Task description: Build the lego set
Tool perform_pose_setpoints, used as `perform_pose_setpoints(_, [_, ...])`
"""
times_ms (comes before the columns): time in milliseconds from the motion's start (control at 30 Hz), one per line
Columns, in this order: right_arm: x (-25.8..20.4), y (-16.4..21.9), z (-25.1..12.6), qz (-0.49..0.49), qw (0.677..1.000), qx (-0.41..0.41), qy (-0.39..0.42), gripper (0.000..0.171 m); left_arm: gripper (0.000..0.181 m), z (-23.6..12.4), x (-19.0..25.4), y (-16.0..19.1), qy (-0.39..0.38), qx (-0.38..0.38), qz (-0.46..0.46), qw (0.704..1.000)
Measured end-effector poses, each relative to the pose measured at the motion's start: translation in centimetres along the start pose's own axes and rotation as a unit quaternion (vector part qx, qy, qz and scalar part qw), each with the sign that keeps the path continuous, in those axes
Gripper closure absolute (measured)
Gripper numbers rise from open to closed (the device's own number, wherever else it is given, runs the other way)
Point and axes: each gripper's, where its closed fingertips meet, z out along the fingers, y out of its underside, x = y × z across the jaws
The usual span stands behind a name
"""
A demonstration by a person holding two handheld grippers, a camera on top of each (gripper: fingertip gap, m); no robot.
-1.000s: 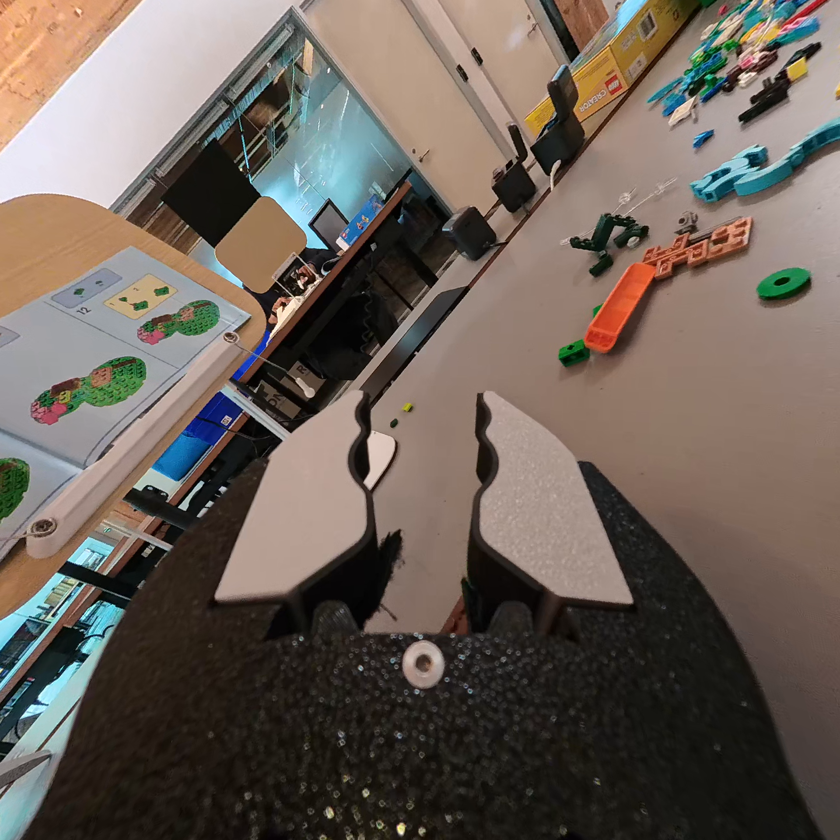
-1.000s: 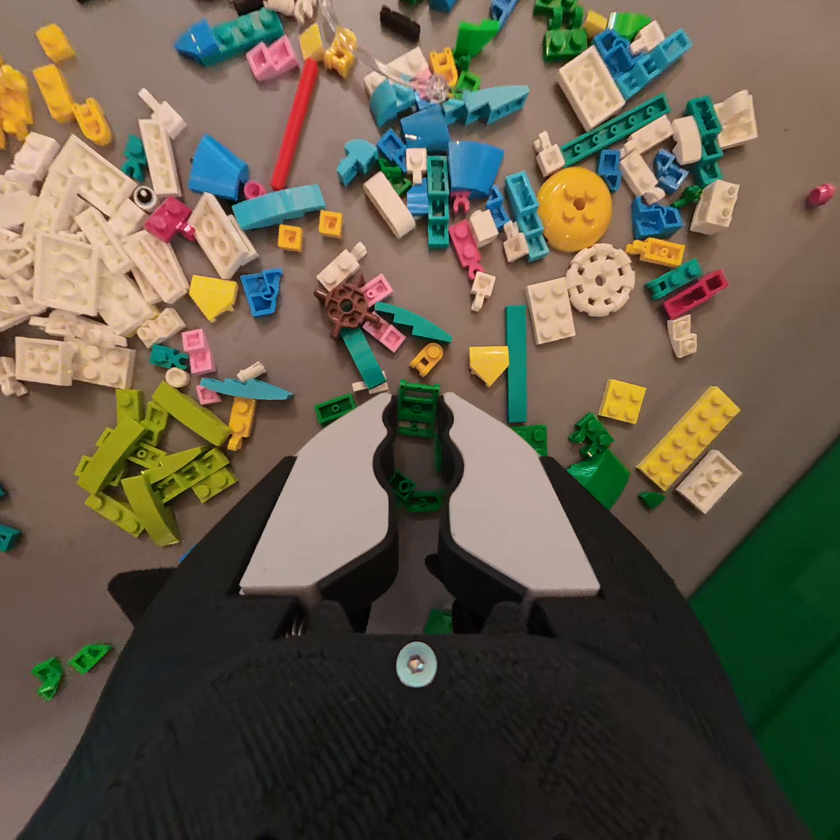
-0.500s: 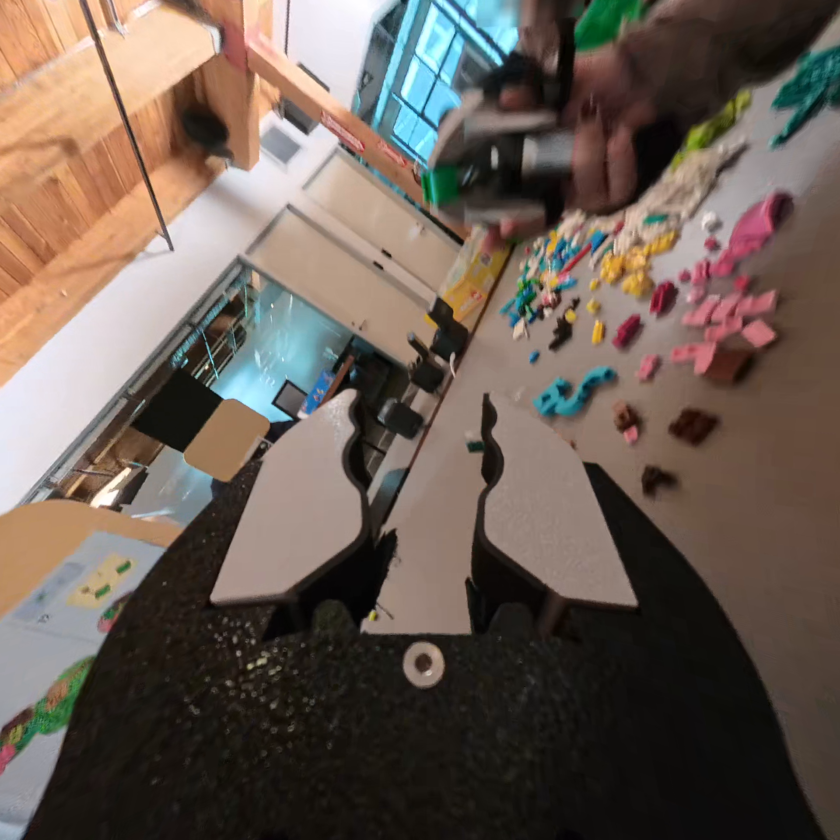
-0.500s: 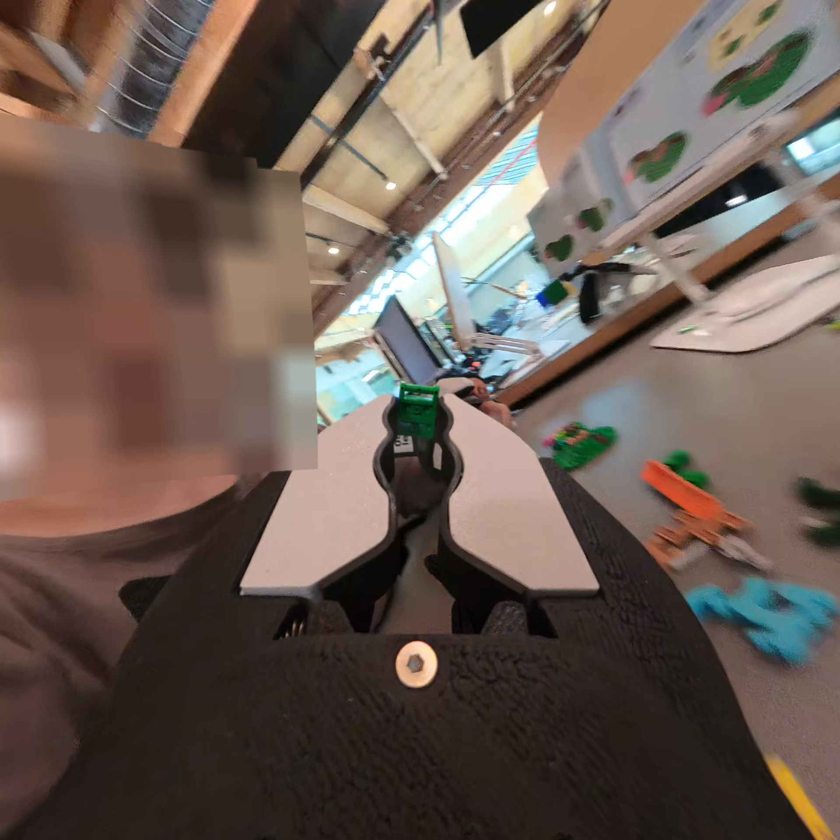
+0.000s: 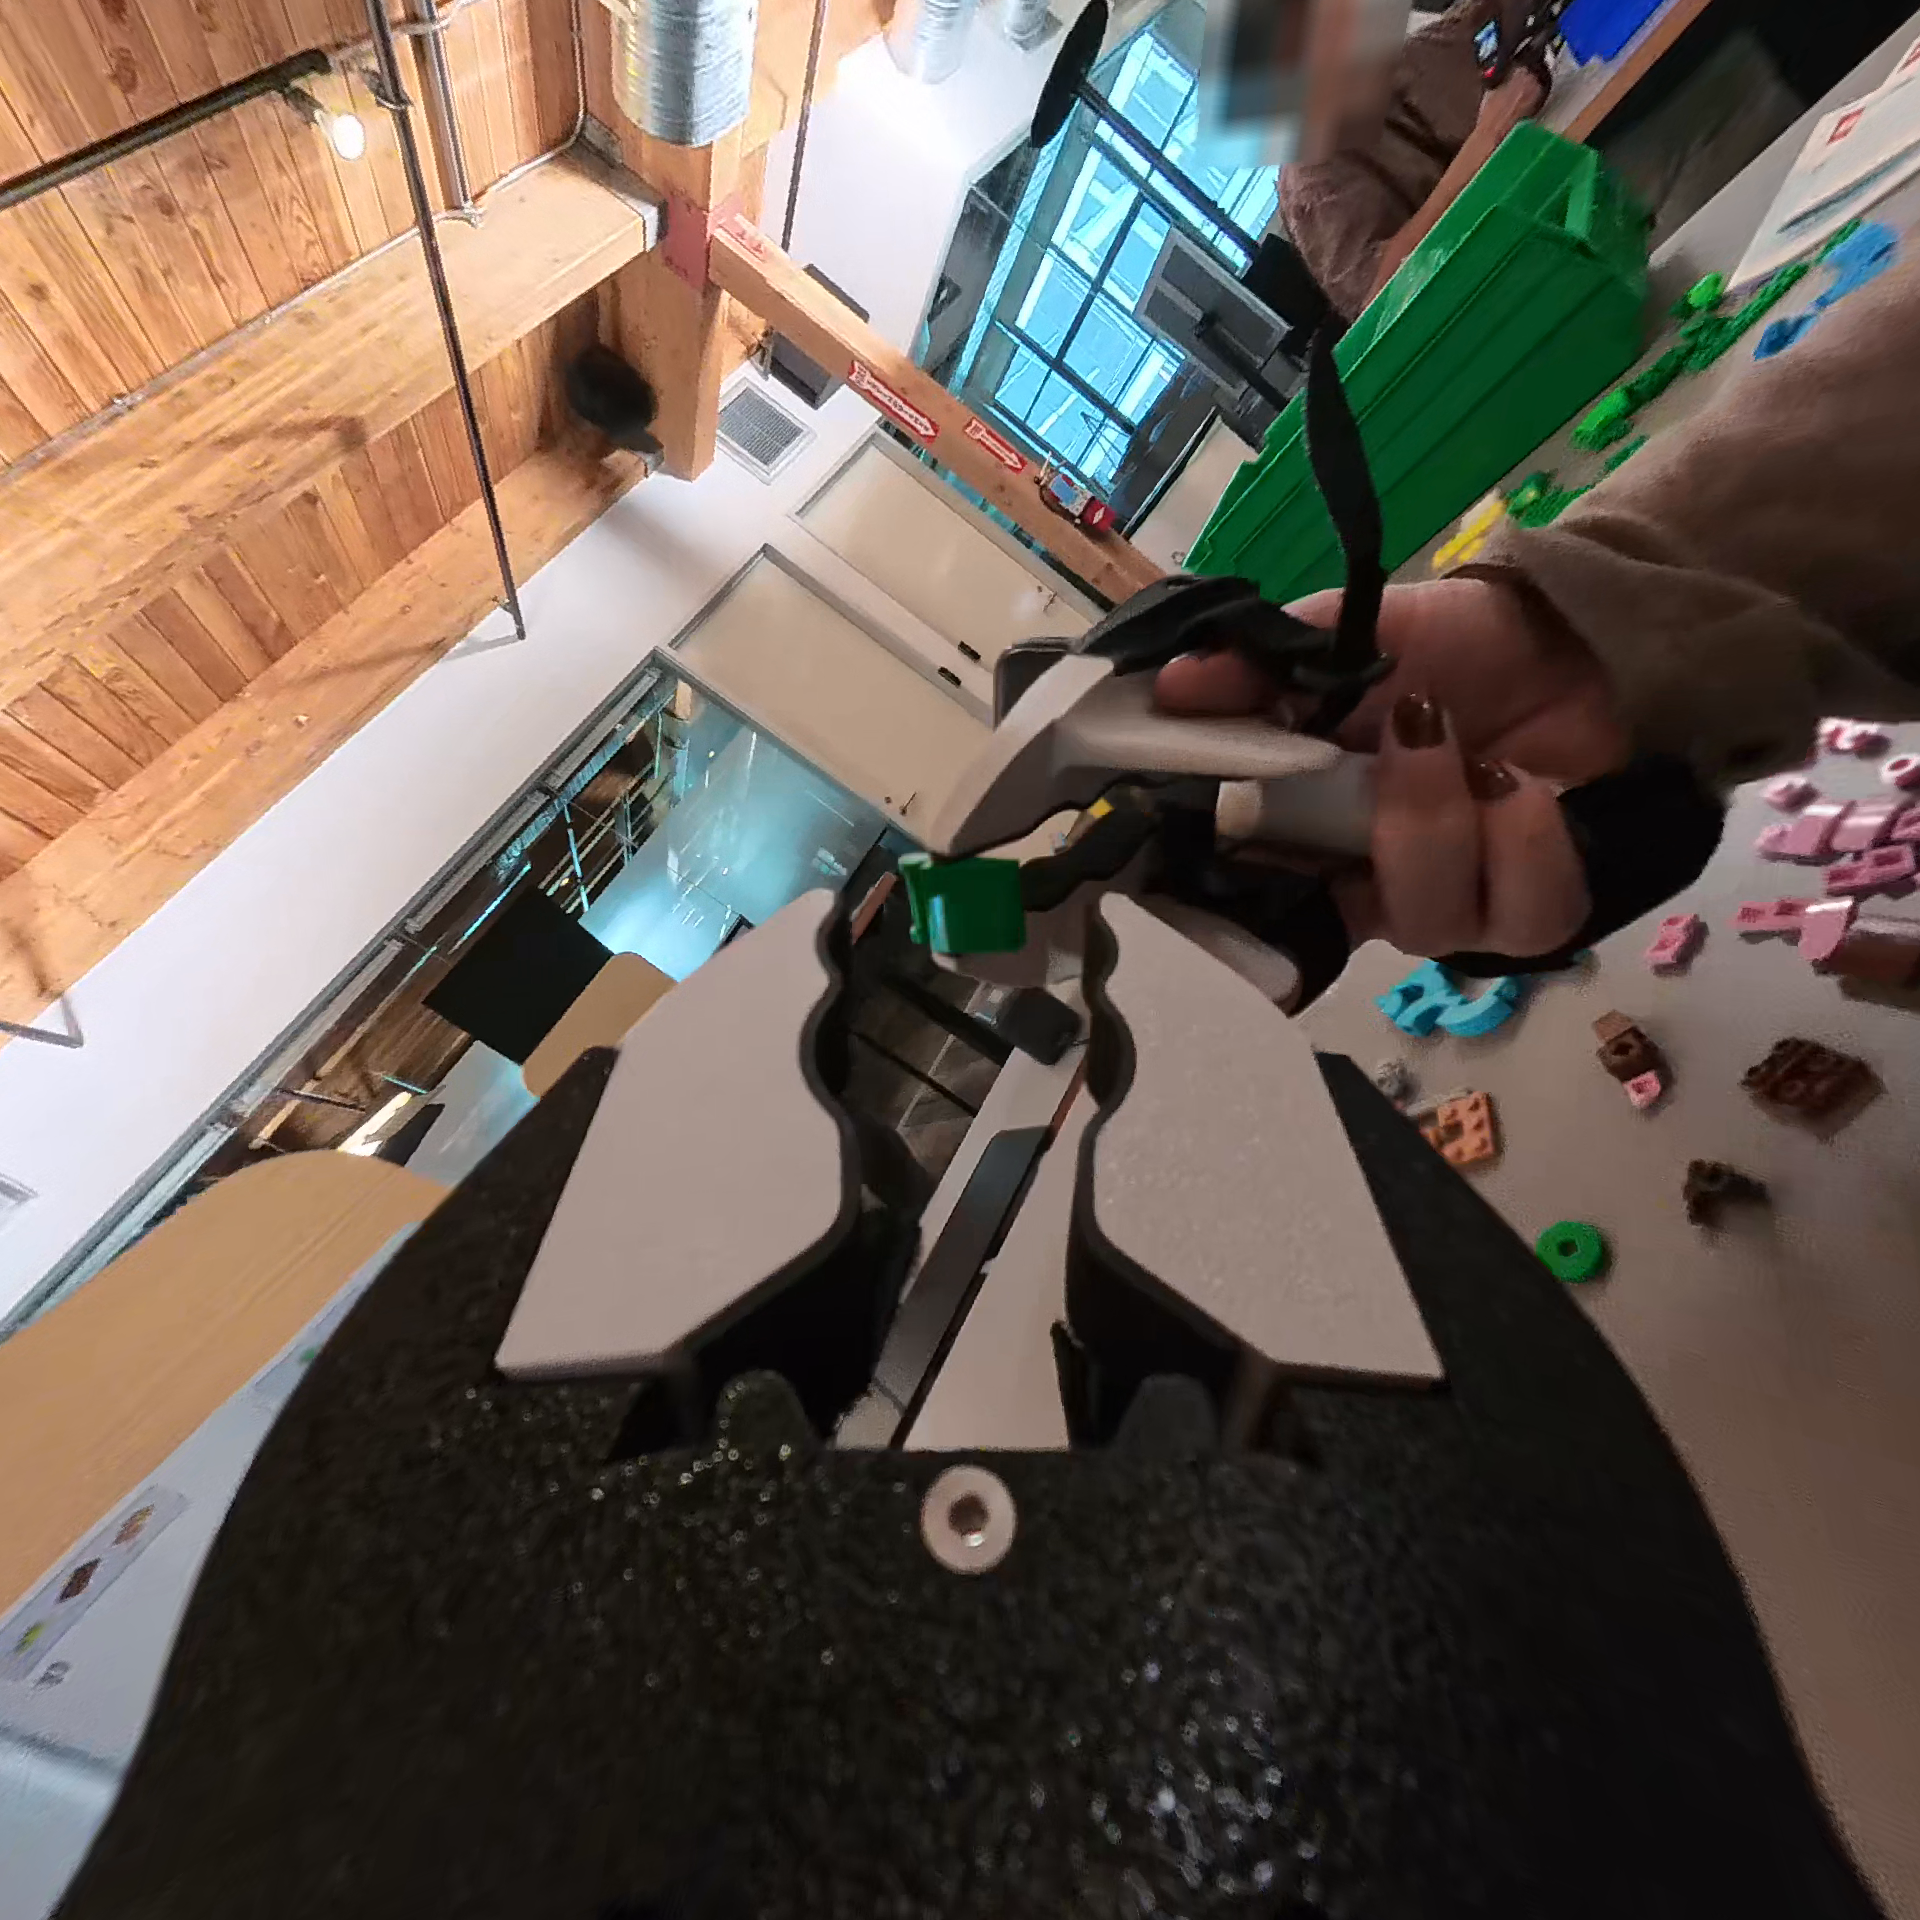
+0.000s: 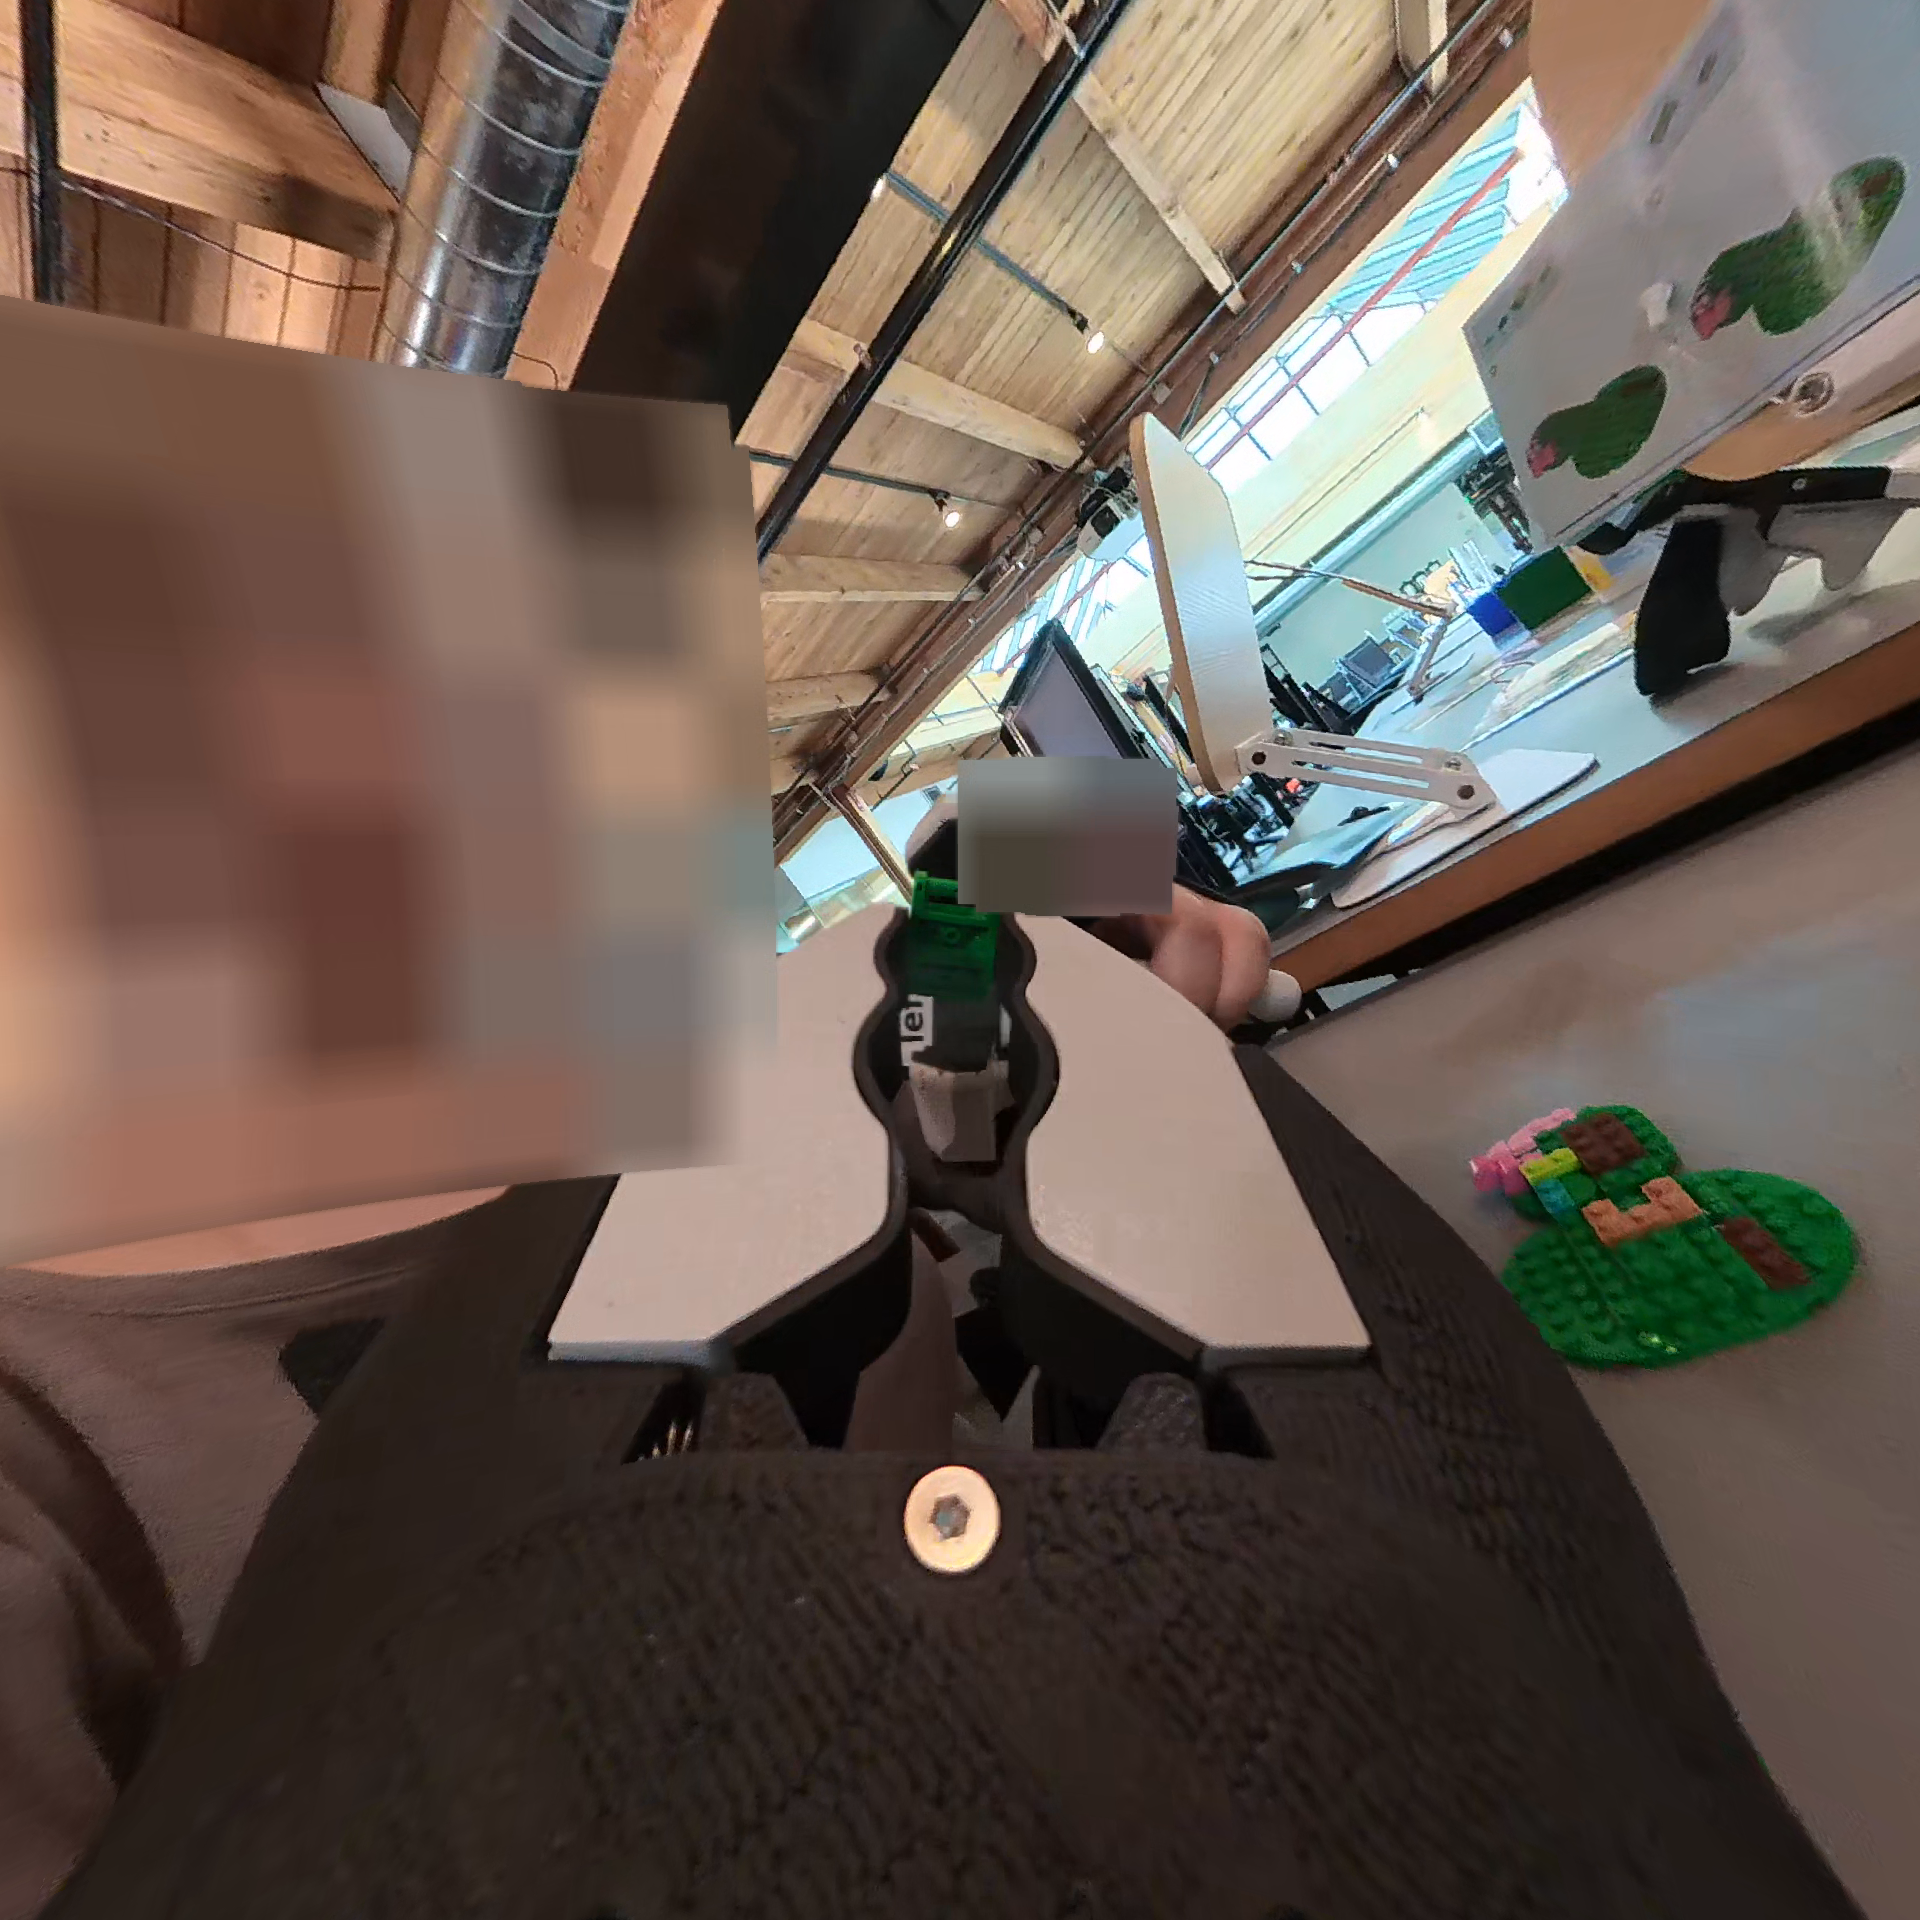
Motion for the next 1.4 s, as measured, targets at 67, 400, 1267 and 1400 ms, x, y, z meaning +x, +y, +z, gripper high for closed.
perform_pose_setpoints(67, [0.5,0.4,0.8,-0.003,1.0,-0.011,0.005,0.157,0.138,-0.6,-0.3,0.3,-0.002,-0.004,0.007,1.0])
perform_pose_setpoints(400, [3.5,1.7,3.0,-0.098,0.984,-0.089,0.122,0.156,0.157,-2.8,-1.3,3.3,-0.022,-0.058,0.031,0.998])
perform_pose_setpoints(1267, [4.2,3.0,3.1,-0.086,0.968,-0.111,0.21,0.157,0.162,-4.0,0.8,3.6,0.044,0.017,-0.067,0.997])
perform_pose_setpoints(1400, [4.3,2.4,2.4,-0.103,0.967,-0.075,0.22,0.157,0.16,-4.0,0.0,4.3,-0.005,-0.007,-0.041,0.999])
